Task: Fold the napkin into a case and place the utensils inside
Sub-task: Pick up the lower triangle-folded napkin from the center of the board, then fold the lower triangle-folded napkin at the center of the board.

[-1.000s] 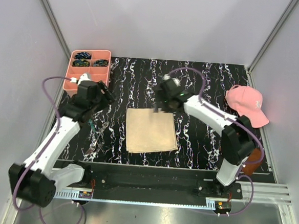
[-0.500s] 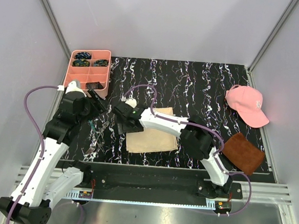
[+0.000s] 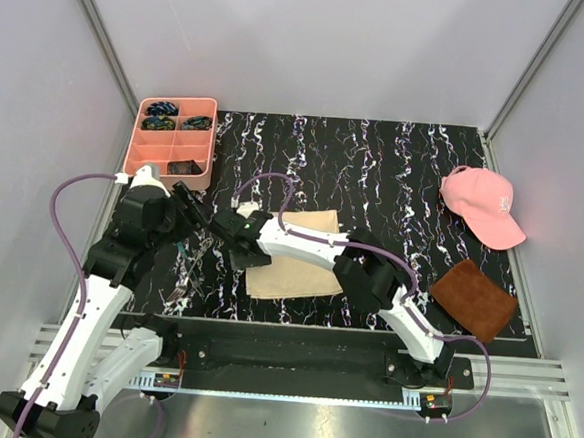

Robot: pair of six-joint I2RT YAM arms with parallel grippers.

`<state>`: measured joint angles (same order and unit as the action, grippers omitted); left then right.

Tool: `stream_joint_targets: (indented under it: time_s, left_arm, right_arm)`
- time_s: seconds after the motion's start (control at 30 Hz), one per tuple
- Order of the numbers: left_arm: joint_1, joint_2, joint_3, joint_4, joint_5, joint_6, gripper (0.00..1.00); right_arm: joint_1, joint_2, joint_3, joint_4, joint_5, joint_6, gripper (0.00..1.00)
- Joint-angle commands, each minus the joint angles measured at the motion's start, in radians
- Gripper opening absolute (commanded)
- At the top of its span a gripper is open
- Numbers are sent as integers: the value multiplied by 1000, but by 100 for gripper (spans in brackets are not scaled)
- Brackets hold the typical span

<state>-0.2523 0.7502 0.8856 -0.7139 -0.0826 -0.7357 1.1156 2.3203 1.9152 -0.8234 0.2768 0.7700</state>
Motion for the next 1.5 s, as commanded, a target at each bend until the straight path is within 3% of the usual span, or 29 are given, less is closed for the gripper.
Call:
stream_joint_targets:
  time_s: [0.0,0.2,0.37,0.57,0.7,0.87,1.03,1.3,1.47]
  left_arm:
    - [2,-20,-4,21,12,28,71]
    - [5,-31,-11,10,-11,33,73]
    - [8,-35,-16,10,-3,32,74]
    - [10,-9,-20,11,17,53,74]
    - [16,35,-39,50,55,59,73]
    - [21,146,-53,138,199,53,71]
    - [21,265,-91,231,265,15,68]
    - [-5,448,-155,482,425,-82,67]
    - [-37,561,-110,551,448,-139,72]
  right_arm:
    - [23,83,80,-100,68,44,59]
    - [43,165,94,-240,113,100,48]
    - [41,177,85,-247,143,98,20]
    - [20,87,10,-146,110,3,0]
    - [-20,-150,-180,134,-49,-75,0]
    - [-141,-366,-454,401,-378,-51,0]
    - [-221,-467,-623,608,-568,20,0]
    - [-358,-587,-876,812,-714,69,0]
    - [-418,-599,-1005,979,-812,101,0]
